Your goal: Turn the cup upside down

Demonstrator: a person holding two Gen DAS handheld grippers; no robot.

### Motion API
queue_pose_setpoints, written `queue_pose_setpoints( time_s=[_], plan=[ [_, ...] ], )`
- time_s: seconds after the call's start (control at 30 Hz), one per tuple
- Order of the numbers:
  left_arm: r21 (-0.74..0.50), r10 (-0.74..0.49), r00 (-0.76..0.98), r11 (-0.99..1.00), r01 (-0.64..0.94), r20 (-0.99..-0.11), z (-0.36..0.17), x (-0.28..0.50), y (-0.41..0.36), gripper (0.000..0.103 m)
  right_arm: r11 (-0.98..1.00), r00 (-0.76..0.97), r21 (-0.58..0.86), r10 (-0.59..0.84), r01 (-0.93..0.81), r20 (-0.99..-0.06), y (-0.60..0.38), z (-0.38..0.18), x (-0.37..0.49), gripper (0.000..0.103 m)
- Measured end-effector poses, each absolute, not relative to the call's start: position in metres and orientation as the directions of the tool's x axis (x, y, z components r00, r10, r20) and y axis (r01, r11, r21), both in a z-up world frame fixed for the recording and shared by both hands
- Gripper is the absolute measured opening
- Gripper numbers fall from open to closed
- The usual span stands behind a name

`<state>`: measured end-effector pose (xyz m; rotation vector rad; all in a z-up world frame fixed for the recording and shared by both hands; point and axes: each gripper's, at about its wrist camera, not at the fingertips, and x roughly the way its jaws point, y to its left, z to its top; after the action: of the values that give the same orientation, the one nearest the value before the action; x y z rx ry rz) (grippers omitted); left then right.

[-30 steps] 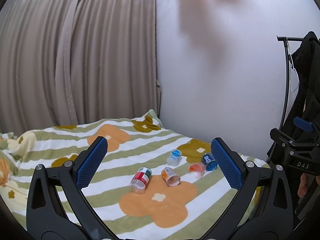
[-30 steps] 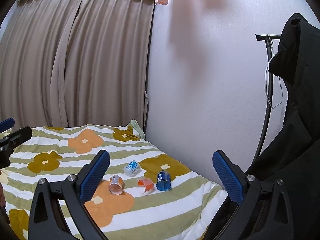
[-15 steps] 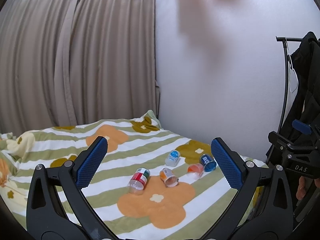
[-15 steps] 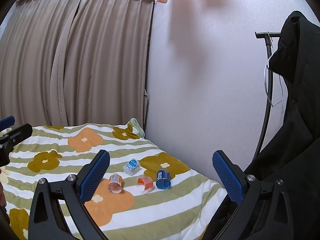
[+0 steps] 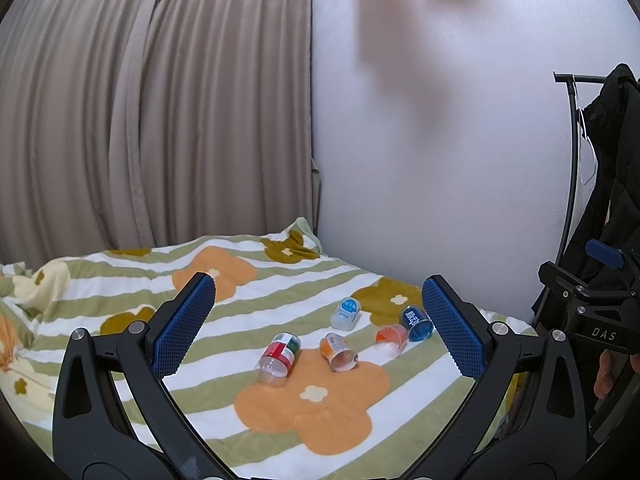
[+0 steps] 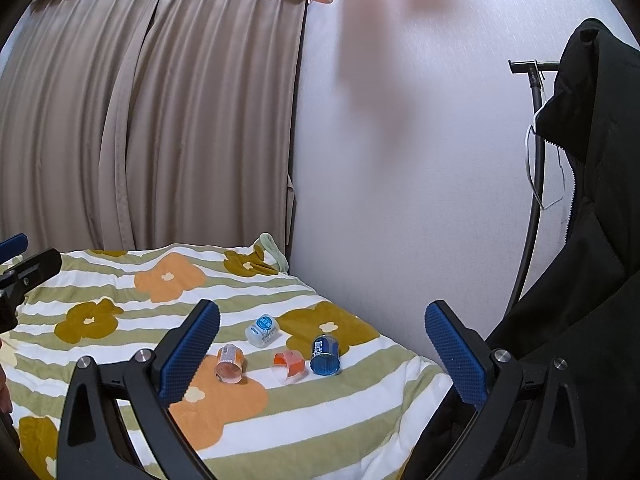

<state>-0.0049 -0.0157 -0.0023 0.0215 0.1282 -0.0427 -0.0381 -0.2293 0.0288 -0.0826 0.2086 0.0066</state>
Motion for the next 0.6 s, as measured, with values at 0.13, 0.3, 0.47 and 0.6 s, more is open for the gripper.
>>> queue_pose_setpoints(
  time_s=[0.13, 0.3, 0.47, 0.6],
  plan=[
    [0.017, -0.039, 0.991, 0.999, 0.041, -0.132, -0.0039, -0.0065, -0.0161, 0.103, 0.997, 0.978, -0.079, 0.001, -0.018, -0.209, -0.2288, 0.0294, -0.0371, 0.103],
    [0.013, -0.039, 0.990, 0.999, 0.041, -0.135, -0.0036, -0.0103, -0.0125, 0.103, 0.997, 0.977, -0.079, 0.001, -0.018, -0.211, -0.2281, 0.0292, -0.0372, 0.103],
    [0.013, -0.039, 0.990, 0.999, 0.041, -0.136, -0.0031, -0.0111, -0.0131, 0.103, 0.997, 0.977, -0.080, 0.000, -0.018, -0.212, -0.2278, 0.0291, -0.0374, 0.103],
    [0.011, -0.042, 0.989, 0.999, 0.044, -0.141, -0.0026, -0.0113, -0.0121, 0.103, 0.997, 0.977, -0.078, -0.009, -0.008, -0.211, -0.2282, 0.0284, -0.0377, 0.103]
  ],
)
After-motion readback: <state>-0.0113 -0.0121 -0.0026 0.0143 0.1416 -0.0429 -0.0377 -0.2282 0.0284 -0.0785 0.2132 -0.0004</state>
